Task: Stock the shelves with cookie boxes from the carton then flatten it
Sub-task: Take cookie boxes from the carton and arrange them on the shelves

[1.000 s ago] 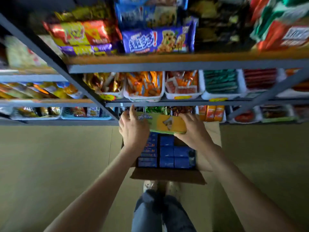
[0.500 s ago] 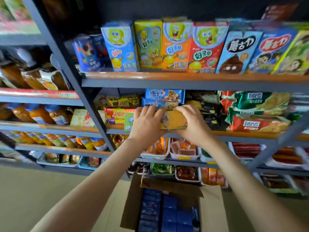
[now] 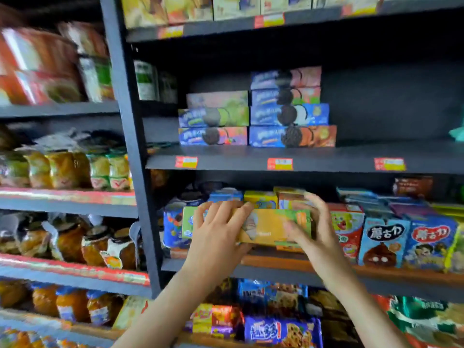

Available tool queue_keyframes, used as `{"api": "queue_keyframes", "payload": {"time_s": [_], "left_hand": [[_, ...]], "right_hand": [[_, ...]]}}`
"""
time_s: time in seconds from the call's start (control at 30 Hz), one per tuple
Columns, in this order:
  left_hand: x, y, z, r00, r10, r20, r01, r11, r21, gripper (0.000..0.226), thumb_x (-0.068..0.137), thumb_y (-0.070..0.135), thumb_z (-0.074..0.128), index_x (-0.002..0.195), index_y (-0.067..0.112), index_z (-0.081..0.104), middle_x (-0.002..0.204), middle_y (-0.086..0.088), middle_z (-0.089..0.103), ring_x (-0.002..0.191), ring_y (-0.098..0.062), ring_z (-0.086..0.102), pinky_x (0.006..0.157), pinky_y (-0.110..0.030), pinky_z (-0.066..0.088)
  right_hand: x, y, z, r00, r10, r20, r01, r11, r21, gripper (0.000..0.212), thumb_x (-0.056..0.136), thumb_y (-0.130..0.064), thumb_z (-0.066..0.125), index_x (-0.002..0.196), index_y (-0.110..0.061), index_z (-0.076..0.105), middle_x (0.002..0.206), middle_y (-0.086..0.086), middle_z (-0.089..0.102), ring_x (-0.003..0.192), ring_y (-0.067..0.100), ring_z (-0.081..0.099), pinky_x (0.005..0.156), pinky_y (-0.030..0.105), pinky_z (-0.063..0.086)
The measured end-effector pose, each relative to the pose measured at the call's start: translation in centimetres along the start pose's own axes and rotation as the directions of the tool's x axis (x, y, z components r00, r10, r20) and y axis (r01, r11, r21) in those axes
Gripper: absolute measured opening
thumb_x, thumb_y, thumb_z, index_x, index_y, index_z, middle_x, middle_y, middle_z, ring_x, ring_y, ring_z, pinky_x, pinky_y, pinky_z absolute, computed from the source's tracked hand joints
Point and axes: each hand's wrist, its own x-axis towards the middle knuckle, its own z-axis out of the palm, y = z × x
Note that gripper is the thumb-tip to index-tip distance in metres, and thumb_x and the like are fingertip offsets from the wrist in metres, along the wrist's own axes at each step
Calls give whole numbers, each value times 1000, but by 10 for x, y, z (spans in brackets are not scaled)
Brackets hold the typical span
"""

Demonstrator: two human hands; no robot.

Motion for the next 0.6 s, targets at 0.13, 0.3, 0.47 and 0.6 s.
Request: {"api": "queue_keyframes", "payload": {"time_s": [0.13, 0.3, 0.47, 0.6], "left_hand": [[37, -38, -12, 995, 14, -101, -12, 1000, 18, 78, 51, 44, 82, 120, 29, 48, 111, 9, 49, 101, -16, 45, 96, -39, 27], [71, -75, -23, 980, -120, -159, 89, 978, -190, 67, 62, 45, 72, 121, 30, 45, 111, 10, 54, 104, -14, 44, 94, -38, 34], [91, -83, -44, 947, -320, -24, 187, 613, -767, 60, 70, 29, 81, 114, 46, 44, 112, 25, 53, 107, 8, 49, 87, -11, 41], [100, -88, -44, 953, -236, 188, 228, 156, -961, 62, 70, 15, 76, 126, 13, 49, 116, 0, 66, 109, -18, 63, 90, -32, 53]], "right_hand": [[47, -33, 21, 1000, 8, -14, -7, 1000, 15, 61, 65, -61, 75, 117, -41, 50, 110, -2, 64, 102, 16, 63, 96, 40, 46], [81, -70, 48, 986, -132, 100, 94, 942, 321, 71, 45, -66, 82, 106, -32, 69, 103, -1, 72, 91, 11, 68, 80, 24, 53], [90, -91, 72, 931, -229, 284, 212, 973, 90, 60, 62, -64, 74, 117, -50, 56, 123, -16, 62, 119, 6, 55, 100, 31, 45], [102, -99, 84, 955, -231, 187, 270, 937, -220, 63, 71, -58, 72, 126, -52, 43, 130, -30, 49, 123, -13, 41, 106, 19, 35]]}}
